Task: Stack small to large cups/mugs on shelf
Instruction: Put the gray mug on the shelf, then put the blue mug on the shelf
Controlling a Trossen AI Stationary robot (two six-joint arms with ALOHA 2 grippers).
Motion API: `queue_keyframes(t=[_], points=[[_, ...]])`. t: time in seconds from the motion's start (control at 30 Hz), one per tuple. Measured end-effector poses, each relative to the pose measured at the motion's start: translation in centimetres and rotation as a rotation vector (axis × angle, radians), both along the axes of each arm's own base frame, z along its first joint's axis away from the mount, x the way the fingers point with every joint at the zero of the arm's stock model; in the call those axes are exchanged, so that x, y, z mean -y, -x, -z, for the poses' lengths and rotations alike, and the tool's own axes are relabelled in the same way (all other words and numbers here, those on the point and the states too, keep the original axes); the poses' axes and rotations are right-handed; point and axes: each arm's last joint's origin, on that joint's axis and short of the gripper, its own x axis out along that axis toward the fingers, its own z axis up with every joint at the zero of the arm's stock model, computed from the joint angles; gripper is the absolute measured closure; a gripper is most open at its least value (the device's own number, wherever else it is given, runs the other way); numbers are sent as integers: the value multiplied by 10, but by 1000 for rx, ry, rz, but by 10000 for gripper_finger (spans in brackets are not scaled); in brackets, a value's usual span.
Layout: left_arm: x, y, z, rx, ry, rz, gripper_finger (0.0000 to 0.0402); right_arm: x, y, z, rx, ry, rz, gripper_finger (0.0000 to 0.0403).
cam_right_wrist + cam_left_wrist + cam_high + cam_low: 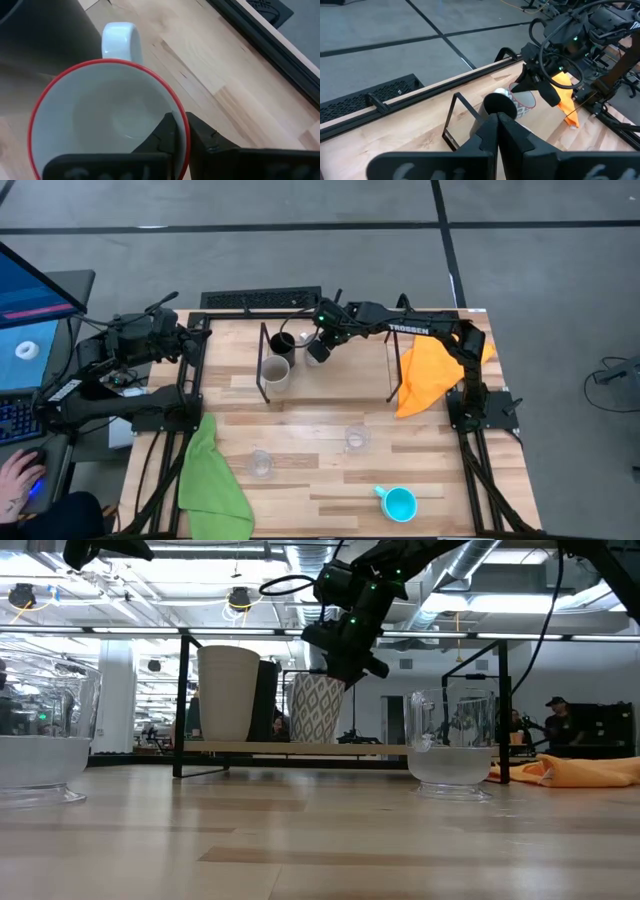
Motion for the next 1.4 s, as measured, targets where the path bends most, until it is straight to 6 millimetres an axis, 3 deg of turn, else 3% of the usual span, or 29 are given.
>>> queue_keyframes(t=[0.67,0.9,1.2,1.4], points=[[0,0,0,0,0,-4,401,-4,-2,-2,21,-30,7,247],[0,0,0,1,1,-4,401,-5,-7,-25,64,-18,-1,204],[0,0,0,4,5,-6,401,-8,0,-48,7,-37,-1,206],[0,0,0,15,22,1,401,-30,23,-99,-14,-40,-40,209]])
